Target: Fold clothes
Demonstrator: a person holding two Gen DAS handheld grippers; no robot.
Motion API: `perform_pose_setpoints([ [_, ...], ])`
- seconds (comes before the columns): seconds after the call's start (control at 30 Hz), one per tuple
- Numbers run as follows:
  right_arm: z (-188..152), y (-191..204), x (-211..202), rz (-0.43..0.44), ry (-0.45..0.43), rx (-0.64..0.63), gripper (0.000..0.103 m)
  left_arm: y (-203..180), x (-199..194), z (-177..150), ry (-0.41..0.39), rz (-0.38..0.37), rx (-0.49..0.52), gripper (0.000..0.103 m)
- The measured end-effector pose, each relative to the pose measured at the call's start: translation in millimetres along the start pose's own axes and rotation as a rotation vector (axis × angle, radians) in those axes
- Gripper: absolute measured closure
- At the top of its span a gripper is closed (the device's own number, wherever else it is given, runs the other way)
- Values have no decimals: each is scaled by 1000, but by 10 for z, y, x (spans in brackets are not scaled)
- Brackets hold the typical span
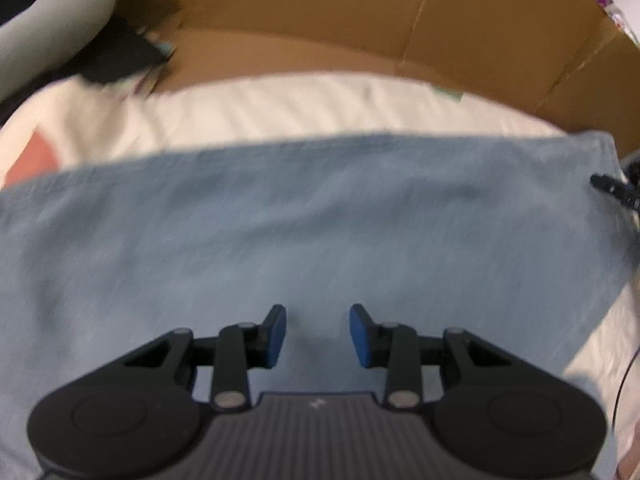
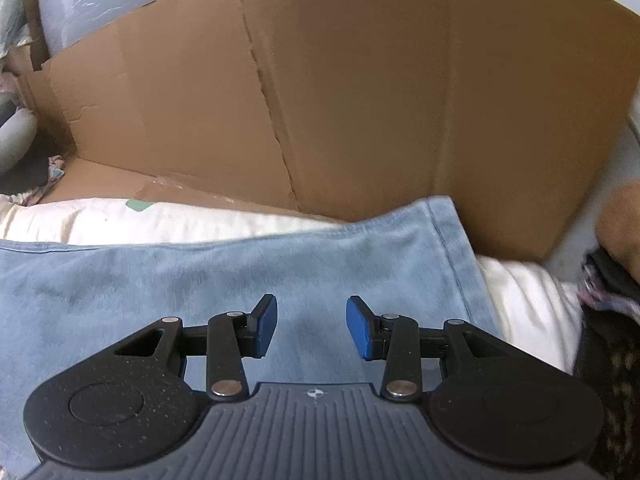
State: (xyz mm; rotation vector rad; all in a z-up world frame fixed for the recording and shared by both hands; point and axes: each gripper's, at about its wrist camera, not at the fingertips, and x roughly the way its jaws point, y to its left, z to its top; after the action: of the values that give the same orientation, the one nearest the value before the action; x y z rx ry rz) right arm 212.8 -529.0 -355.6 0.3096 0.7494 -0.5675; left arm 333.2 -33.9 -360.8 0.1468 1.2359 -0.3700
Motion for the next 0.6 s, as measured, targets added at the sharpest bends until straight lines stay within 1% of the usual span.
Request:
perform_pose_setpoints([
  [0.1, 64, 36, 87, 26, -20, -4, 57, -116, 114, 189, -46, 16, 9, 65],
  [0.2, 83, 120, 146, 41, -22, -41, 57, -156, 234, 376, -96, 34, -12, 64],
  [0.3, 102, 204, 206, 56, -24, -78, 57, -161, 374, 509, -116, 47, -50, 64],
  [0.37, 108, 181, 252, 65, -5, -87, 57, -213, 517, 560, -123, 54, -65, 64],
  [0.43, 86, 103, 290, 53, 10, -95, 57, -268, 532, 568, -134, 56, -58, 62],
  [0.6, 28, -159, 282, -22, -1, -101, 58, -437, 551, 560, -150, 39, -17, 60],
])
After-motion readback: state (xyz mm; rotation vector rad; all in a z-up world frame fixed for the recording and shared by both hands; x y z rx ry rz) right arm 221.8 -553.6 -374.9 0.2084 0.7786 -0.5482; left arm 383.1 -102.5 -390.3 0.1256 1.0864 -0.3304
